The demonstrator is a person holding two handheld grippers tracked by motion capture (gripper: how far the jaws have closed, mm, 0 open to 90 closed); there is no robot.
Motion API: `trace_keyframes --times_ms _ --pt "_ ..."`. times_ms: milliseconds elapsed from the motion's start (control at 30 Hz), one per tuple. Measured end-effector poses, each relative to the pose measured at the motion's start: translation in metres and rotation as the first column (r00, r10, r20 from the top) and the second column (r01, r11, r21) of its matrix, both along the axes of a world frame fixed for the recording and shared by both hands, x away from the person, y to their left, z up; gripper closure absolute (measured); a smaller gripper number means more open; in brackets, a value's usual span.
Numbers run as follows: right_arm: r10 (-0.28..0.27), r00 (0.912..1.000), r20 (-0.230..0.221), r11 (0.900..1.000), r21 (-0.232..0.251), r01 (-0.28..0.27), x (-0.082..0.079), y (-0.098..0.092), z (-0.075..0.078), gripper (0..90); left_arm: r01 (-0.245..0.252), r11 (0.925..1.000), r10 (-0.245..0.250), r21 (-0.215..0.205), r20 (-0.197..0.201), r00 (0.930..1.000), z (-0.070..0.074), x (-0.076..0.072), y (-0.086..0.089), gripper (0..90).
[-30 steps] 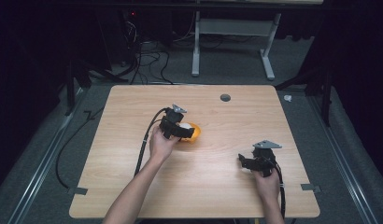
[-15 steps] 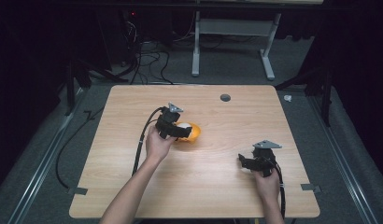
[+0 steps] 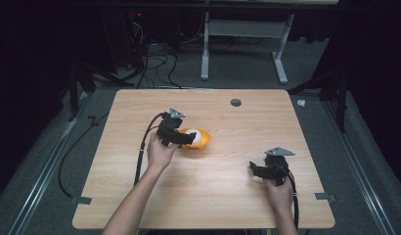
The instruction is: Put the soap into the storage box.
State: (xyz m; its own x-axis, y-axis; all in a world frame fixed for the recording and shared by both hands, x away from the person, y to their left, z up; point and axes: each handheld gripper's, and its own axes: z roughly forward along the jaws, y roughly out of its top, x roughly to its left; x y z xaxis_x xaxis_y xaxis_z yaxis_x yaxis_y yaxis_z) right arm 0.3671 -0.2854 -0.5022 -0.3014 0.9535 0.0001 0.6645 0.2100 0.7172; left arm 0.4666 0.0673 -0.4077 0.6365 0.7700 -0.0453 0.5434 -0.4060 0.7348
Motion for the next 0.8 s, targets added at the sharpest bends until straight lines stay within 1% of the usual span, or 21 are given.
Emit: trace_keyframes --times_ms 200,267,633,800 --pt "-0.001 1.0 0.003 1.0 -0.001 0.001 0.0 0.0 0.0 23.4 -0.004 1.0 0.004 0.004 0.001 1.0 0.001 -0.003 0.006 20.1" --pt "0.0 1.0 0.001 1.0 -0.002 0.0 0.0 0.0 0.0 23.3 -0.004 1.0 0.004 0.0 0.0 1.0 0.002 -0.003 0.008 20.0" --pt "0.0 1.0 0.001 1.0 -0.001 0.0 0.0 0.0 0.0 23.3 -0.003 1.0 0.003 -0.002 0.013 0.9999 0.008 -0.01 0.015 20.0" --pt "-0.001 1.0 0.002 1.0 -0.002 0.001 0.0 0.0 0.0 23.3 -0.004 1.0 0.004 0.001 0.018 0.9998 0.008 -0.013 0.018 19.9"
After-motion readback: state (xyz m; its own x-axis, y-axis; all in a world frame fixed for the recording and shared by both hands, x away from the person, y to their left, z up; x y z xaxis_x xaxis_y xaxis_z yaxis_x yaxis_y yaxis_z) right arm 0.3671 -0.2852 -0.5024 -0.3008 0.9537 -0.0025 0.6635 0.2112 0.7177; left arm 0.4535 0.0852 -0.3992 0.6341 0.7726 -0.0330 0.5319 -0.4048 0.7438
